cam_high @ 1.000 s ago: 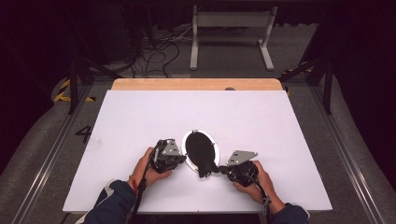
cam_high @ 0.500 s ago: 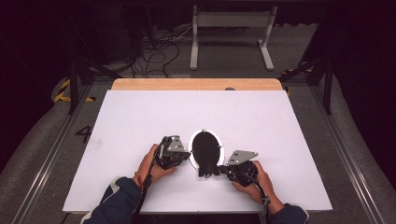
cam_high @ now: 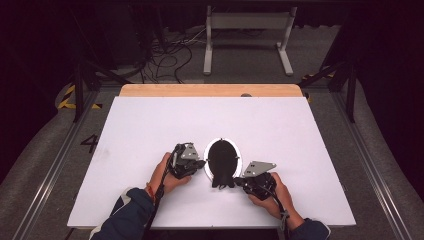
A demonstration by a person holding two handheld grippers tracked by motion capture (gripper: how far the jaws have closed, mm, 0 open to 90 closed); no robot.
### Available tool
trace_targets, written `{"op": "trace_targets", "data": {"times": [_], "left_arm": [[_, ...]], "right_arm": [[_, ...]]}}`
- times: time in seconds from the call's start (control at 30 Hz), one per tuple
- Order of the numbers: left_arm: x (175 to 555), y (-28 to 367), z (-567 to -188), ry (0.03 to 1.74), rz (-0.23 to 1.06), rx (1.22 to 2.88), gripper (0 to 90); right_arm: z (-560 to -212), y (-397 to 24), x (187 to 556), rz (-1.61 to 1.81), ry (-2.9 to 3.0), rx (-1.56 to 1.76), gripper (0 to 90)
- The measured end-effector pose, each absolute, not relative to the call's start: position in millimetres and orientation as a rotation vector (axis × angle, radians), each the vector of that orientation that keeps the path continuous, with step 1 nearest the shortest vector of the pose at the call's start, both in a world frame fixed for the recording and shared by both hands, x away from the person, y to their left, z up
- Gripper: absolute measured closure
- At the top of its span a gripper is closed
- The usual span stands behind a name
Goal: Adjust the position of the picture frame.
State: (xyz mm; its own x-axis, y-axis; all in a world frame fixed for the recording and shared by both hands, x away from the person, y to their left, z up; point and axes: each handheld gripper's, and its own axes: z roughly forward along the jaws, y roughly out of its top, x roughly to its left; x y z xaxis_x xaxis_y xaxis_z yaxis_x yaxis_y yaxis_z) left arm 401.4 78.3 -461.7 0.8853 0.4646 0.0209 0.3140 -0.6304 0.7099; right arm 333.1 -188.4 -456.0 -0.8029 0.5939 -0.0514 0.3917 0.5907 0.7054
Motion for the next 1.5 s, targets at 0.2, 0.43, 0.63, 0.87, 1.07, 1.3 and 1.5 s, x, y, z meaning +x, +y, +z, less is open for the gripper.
{"op": "trace_targets", "data": {"times": [0.2, 0.43, 0.63, 0.87, 1.07, 1.3, 1.5], "left_arm": [[403, 76, -461, 0.554, 0.271, 2.305, 90.0], [402, 74, -461, 0.555, 0.292, 2.307, 90.0], [400, 75, -460, 0.534, 0.284, 2.321, 89.9], [393, 80, -456, 0.5, 0.303, 2.337, 88.2], [382, 94, -446, 0.476, 0.318, 2.309, 86.1], [370, 121, -440, 0.474, 0.345, 2.253, 80.0], [351, 155, -437, 0.502, 0.389, 2.185, 67.6]], "right_arm": [[-456, -188, 332, 1.02, 2.536, 0.808, 90.0], [-456, -188, 332, 1.015, 2.535, 0.803, 90.0], [-456, -189, 333, 1.024, 2.538, 0.813, 90.0], [-455, -189, 333, 1.02, 2.548, 0.822, 88.9], [-450, -190, 331, 1.028, 2.545, 0.813, 88.6], [-443, -192, 328, 1.04, 2.529, 0.813, 84.3], [-436, -195, 323, 1.048, 2.531, 0.812, 79.5]]}}
